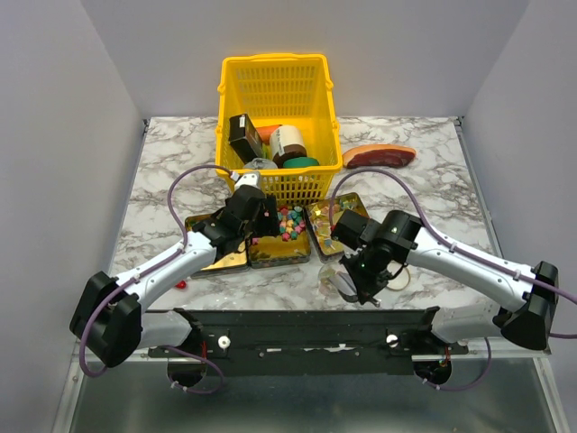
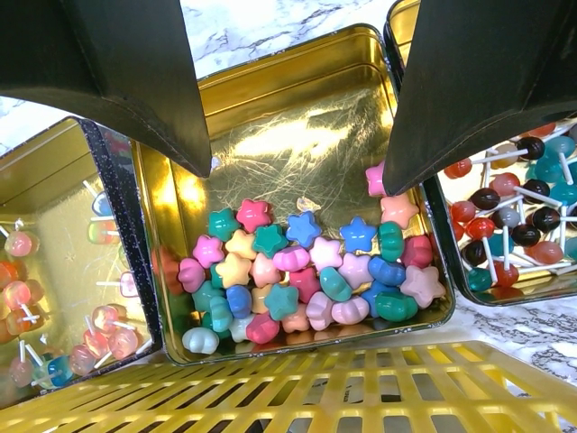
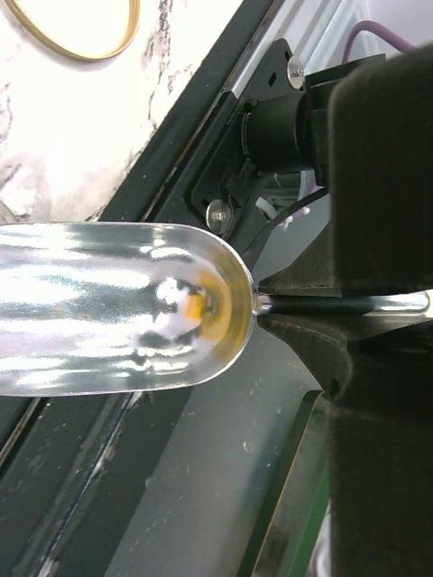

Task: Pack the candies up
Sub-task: Place the fake candies in the packing bottle.

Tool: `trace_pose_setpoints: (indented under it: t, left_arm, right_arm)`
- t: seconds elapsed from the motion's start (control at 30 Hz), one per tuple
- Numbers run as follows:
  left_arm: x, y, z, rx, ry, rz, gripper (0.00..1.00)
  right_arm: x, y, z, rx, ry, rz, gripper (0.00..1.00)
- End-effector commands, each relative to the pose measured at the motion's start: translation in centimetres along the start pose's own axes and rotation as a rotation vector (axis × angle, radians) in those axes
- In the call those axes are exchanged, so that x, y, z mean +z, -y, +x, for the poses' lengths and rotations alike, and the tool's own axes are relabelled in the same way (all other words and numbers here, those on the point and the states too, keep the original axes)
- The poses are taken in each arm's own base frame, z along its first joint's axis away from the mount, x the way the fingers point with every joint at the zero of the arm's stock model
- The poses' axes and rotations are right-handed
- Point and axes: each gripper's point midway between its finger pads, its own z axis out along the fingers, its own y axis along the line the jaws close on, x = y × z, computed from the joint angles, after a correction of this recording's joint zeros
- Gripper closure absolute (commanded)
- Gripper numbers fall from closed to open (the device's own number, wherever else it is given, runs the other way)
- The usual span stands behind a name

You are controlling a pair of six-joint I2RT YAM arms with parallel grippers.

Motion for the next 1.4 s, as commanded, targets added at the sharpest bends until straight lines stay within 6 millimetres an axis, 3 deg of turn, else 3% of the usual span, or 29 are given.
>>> trace_pose_setpoints:
  t: [0.0,0.23,0.37,0.5,0.6,0.73,0.9,1.1,1.37]
  left_arm:
    - [-0.6,0.3,-0.6,-0.022,0.027,0.028,0.12]
    - [-0.3,0.7,-0.3,-0.021,0.010,0.046,0.11]
    - [-0.3,1.3,-0.3,-0.020,-0.001,0.074,0.10]
    - [-0.7,2.7,-0.8,0.013,-0.007,0.143,0.07]
    - [-1.3,4.0,-1.5,0.066,-0.018,0.203,0.01]
    - [-2.8,6.1,-3.0,0.130,-0.015,0.298,0.01]
    - [-4.5,8.6,-2.7,0.172,-0.041,0.462,0.01]
    - [-5.1,10.3,-1.4,0.133,-0.084,0.581,0.01]
    - [-4.6,10.5,0.7,0.130,-0.150,0.595,0.03]
  right_arm:
    - [-1.9,1.6,3.4,0.010,-0.154,0.043,0.99]
    - [-2.2,1.1,3.6,0.040,-0.146,0.011,0.99]
    - [-3.2,0.6,2.6,0.038,-0.074,-0.016,0.99]
    - [-4.8,-0.6,-0.4,-0.032,0.091,-0.081,0.99]
    - [-5.0,-1.2,-2.6,-0.084,0.181,-0.101,0.99]
    - [-5.7,-1.4,-5.8,-0.163,0.302,-0.076,0.99]
    - [-6.0,-1.6,-9.1,-0.243,0.402,-0.044,0.99]
    - [-6.9,-2.3,-11.1,-0.287,0.503,-0.054,0.99]
    - [-9.3,-3.1,-12.4,-0.291,0.631,-0.093,0.99]
